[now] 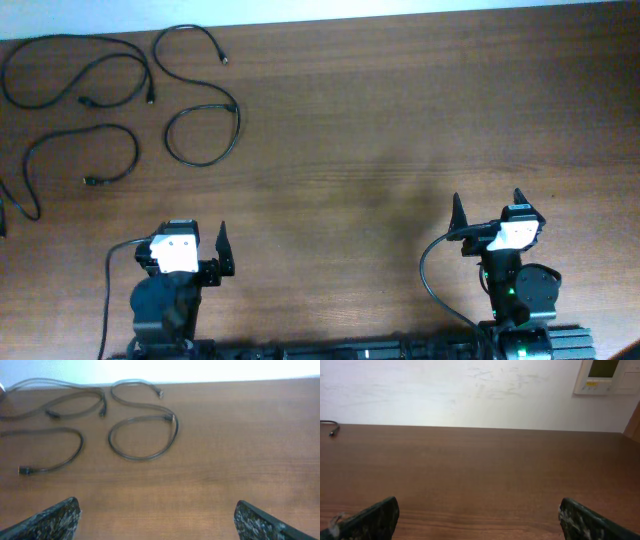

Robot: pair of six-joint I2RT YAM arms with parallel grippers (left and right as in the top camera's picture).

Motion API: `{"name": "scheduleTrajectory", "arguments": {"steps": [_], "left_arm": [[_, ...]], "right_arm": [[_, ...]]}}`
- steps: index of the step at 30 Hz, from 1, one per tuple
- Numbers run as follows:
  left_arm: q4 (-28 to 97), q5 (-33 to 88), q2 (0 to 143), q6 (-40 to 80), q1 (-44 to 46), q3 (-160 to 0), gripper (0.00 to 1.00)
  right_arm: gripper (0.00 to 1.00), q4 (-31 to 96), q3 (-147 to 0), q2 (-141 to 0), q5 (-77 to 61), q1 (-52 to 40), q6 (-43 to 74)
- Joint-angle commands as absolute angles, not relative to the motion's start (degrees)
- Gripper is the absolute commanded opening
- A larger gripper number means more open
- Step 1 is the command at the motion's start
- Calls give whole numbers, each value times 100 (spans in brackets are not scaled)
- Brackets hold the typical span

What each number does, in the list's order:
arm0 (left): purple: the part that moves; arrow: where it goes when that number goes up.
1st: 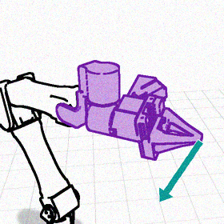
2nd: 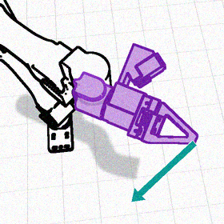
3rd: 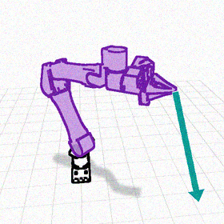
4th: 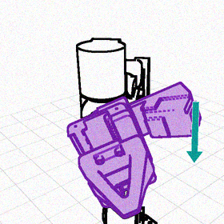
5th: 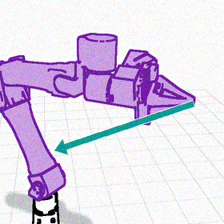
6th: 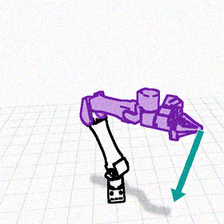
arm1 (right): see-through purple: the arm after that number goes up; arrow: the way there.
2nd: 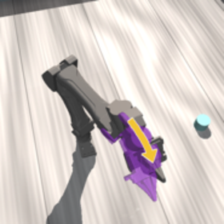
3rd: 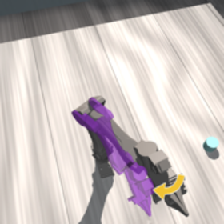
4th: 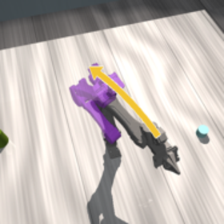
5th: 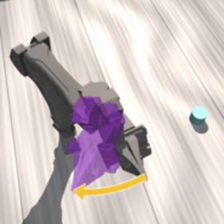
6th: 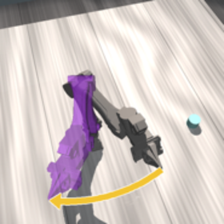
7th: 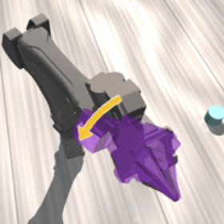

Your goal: Untangle cables

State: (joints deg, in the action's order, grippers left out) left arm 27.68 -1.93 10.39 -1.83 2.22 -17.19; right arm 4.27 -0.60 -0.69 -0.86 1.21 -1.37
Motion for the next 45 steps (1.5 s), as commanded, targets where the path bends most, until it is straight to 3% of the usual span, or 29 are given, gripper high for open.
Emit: {"name": "scheduleTrajectory", "arguments": {"steps": [1, 12, 23, 28, 45], "left_arm": [[2180, -172, 408, -287, 189, -1184, 99], [-252, -244, 27, -287, 95, -51, 99], [423, -589, 27, -257, 95, -47, 99], [427, -582, 27, 436, 95, -47, 99], [445, -539, 27, -226, 95, -47, 99]], "right_arm": [[99, 467, -32, -19, -16, 152, -128], [99, 467, -32, -21, -16, 152, -128], [99, 467, -32, -21, -16, 152, -128], [99, 467, -32, -19, -16, 152, -128], [99, 467, -32, -21, -16, 152, -128]]}}
